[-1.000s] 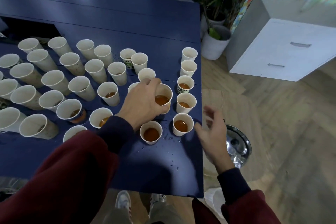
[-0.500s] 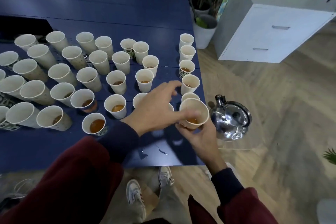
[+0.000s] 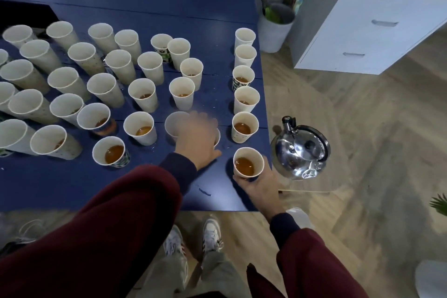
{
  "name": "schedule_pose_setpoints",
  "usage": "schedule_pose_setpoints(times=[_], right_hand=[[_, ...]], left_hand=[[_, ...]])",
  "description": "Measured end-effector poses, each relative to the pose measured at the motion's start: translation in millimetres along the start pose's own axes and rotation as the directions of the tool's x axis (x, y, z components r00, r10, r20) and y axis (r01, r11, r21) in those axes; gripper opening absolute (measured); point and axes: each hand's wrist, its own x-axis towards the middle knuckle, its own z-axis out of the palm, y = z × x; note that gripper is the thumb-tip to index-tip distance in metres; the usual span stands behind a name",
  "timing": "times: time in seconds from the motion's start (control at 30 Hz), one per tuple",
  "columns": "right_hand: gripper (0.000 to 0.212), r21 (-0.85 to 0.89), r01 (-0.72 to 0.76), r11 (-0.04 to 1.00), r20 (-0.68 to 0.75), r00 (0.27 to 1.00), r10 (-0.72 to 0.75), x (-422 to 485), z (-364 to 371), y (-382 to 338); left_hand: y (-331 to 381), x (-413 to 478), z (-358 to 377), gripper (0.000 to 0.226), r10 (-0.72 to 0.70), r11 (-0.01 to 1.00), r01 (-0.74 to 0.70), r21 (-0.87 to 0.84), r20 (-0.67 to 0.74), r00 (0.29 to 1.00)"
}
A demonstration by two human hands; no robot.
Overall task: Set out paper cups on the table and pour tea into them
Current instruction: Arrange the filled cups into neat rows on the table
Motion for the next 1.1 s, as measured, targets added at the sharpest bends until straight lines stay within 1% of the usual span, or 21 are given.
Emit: schedule_pose_setpoints(times=[0.13,0.2,0.27,0.4,0.47,0.53,0.63,0.67,0.73,0.8,0.87,0.93,1.03,1.1], right_hand=[[0.063,-0.004,-0.001,1.000,0.039,0.999,0.001,6.6,-1.5,7.7],[0.065,-0.002,0.006,1.000,0.059,0.998,-0.006,10.6,-2.5,7.2],[0.069,0.005,0.006,1.000,0.085,0.996,-0.007,13.5,-2.9,8.7],[0.078,0.003,0.010,1.000,0.167,0.986,-0.010,13.0,-8.3,14.1],[0.079,-0.006,0.041,0.999,0.196,0.980,-0.039,12.8,-12.2,18.2],[0.077,-0.004,0.033,0.999,0.204,0.978,-0.032,12.0,-18.0,25.3],[0.080,0.018,-0.057,0.998,0.187,0.981,0.053,7.3,-30.2,33.0],[0.081,0.028,-0.088,0.996,0.169,0.982,0.082,5.0,-34.6,32.8],[0.081,0.051,-0.120,0.992,0.135,0.985,0.112,1.1,-41.6,30.2],[0.079,0.070,-0.118,0.991,0.097,0.989,0.111,-1.5,-47.5,22.5],[0.076,0.085,-0.094,0.992,0.033,0.995,0.092,-3.1,-52.6,9.2],[0.072,0.072,-0.033,0.997,-0.047,0.998,0.036,-4.5,-57.1,-11.8],[0.067,0.029,0.144,0.989,-0.139,0.980,-0.139,-6.4,-57.4,-51.3],[0.066,0.027,0.234,0.972,-0.141,0.963,-0.228,-7.2,-49.3,-75.9]], left_hand=[[2.8,0.7,1.8,0.066,-0.002,0.994,-0.001,0.111,0.027,1.000],[1.9,1.9,3.3,0.055,0.009,0.992,-0.011,0.125,0.010,1.000],[0.9,2.4,2.6,0.048,0.031,0.991,-0.031,0.130,0.003,1.000],[2.4,-1.3,0.9,0.048,0.049,0.991,-0.050,0.124,0.012,0.999],[2.3,-3.0,1.8,0.049,0.069,0.992,-0.071,0.106,0.020,0.997],[2.2,-3.7,1.7,0.055,0.097,0.991,-0.099,0.086,0.030,0.995],[1.7,-4.2,3.4,0.070,0.150,0.985,-0.158,0.077,0.102,0.983],[1.8,-4.4,4.5,0.071,0.169,0.981,-0.179,0.077,0.129,0.977],[2.3,-4.8,7.0,0.067,0.181,0.979,-0.193,0.059,0.166,0.969],[2.4,-4.9,7.9,0.058,0.184,0.982,-0.190,0.021,0.173,0.968],[2.2,-6.0,6.8,0.051,0.185,0.983,-0.184,-0.024,0.167,0.968],[0.6,-8.9,1.4,0.046,0.184,0.982,-0.173,-0.081,0.154,0.971],[-6.9,-15.8,-16.8,0.043,0.169,0.971,-0.145,-0.191,0.115,0.979],[-15.2,-22.0,-34.6,0.042,0.143,0.958,-0.117,-0.262,0.084,0.986]])
